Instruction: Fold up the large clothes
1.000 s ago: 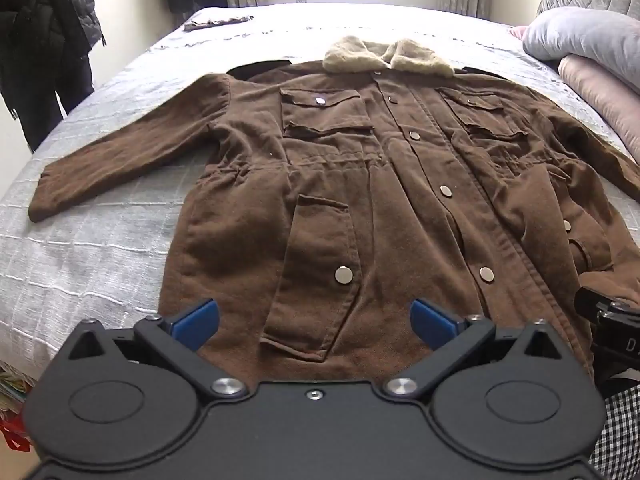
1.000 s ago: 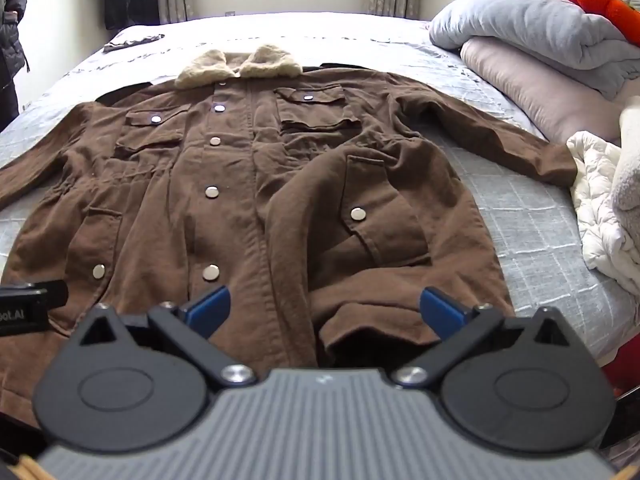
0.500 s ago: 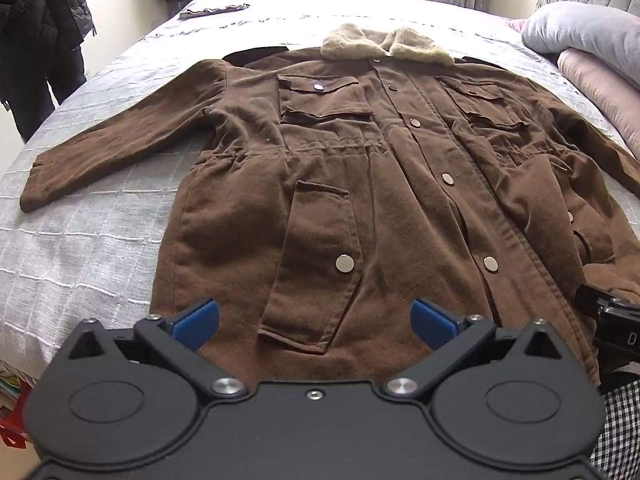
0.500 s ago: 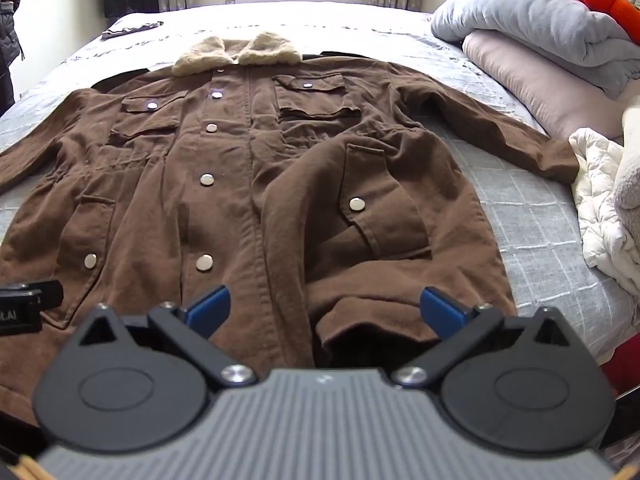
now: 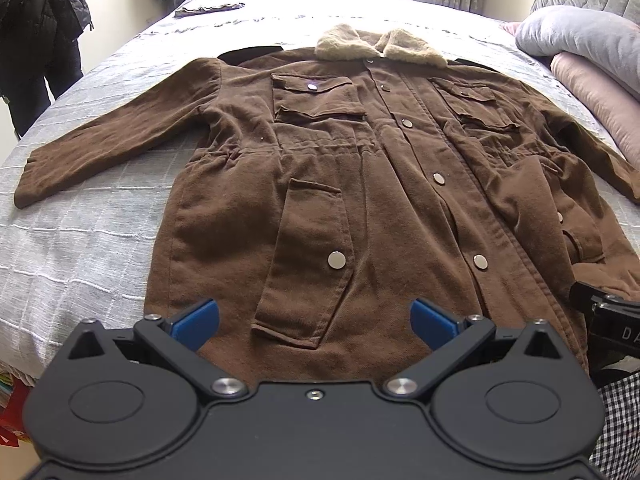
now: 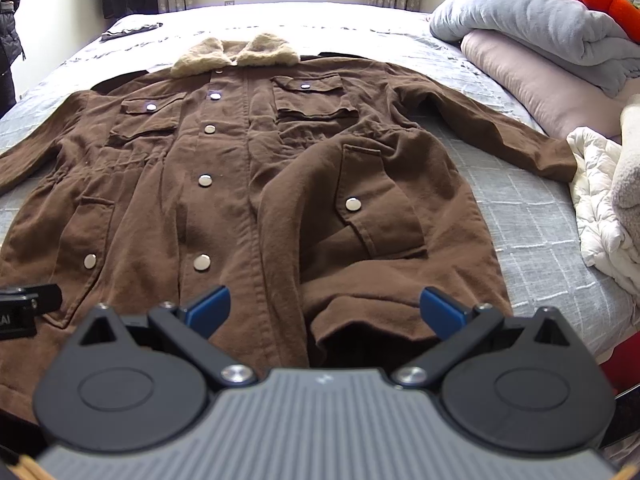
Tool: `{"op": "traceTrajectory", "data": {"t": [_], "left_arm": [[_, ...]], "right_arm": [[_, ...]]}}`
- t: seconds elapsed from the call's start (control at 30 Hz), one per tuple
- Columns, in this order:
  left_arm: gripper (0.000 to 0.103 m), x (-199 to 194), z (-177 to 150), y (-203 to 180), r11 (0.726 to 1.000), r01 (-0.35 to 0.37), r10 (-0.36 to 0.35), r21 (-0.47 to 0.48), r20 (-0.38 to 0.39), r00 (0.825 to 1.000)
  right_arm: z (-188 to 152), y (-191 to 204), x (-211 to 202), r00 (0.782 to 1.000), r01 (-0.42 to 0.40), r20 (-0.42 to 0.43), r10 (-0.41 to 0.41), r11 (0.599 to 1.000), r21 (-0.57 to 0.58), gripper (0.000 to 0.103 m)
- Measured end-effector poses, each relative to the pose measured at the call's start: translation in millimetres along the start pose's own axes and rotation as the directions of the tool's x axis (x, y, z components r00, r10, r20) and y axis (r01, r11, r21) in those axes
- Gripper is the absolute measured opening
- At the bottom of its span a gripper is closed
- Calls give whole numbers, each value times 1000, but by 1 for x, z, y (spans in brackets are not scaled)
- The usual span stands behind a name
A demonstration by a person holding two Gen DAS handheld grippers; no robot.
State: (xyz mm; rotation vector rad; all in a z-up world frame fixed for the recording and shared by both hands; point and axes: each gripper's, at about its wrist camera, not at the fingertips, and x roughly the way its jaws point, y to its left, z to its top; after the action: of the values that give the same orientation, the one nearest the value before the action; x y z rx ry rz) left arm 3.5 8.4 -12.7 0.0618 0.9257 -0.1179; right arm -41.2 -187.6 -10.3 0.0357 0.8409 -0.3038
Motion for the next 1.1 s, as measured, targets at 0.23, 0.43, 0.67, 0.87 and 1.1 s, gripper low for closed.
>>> {"op": "traceTrajectory", "data": {"t": [0.23,0.43,0.67,0.87,1.1], "left_arm": [[103,-1,1,-1,1000,8,-8,3,1,1000],[103,-2,1,-1,1000,10,-10,4,3,1000],[103,-1,1,0,1000,8,-8,3,3,1000],[103,-1,1,1,1000,9,-9,-1,2,1000],[103,-1,0,4,1000,6,-6,-8,-2,1000]], "right_arm": [[0,-1,-1,1000,2,-2,-2,1000,0,103],[0,-3,-1,1000,4,-4,-4,1000,2,103],[0,-4,0,1000,10,-7,-10,1000,4,103],[1,-5,-1,1000,17,-5,-17,1000,6,103],[1,-3,-1,1000,20,-5,-20,1000,-5,103]]}}
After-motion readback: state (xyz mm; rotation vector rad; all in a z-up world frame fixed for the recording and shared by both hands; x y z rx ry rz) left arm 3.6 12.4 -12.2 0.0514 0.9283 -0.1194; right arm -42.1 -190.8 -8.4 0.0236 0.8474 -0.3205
